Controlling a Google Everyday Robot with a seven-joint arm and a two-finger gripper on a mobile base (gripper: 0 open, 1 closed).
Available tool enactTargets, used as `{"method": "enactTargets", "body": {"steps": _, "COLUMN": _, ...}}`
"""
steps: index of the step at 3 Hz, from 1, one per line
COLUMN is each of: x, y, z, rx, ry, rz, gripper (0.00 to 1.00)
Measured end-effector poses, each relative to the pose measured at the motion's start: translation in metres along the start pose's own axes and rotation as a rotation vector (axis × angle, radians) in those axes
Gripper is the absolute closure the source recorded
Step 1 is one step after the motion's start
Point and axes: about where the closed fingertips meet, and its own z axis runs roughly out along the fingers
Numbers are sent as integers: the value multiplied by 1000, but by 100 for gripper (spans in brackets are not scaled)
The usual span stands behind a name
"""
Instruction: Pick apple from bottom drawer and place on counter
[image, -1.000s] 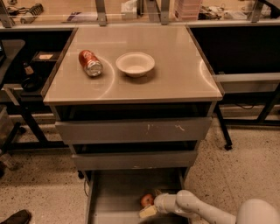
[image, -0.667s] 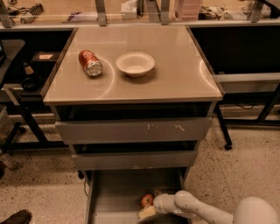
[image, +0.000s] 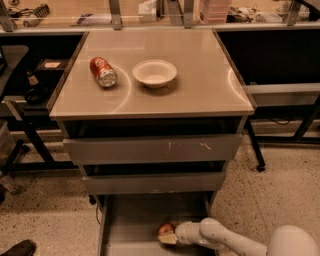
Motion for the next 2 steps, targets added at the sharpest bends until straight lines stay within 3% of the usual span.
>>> {"method": "enactTargets", "body": {"steps": 2, "x": 0, "y": 0, "z": 0, "rx": 0, "ry": 0, "rz": 0, "gripper": 88}}
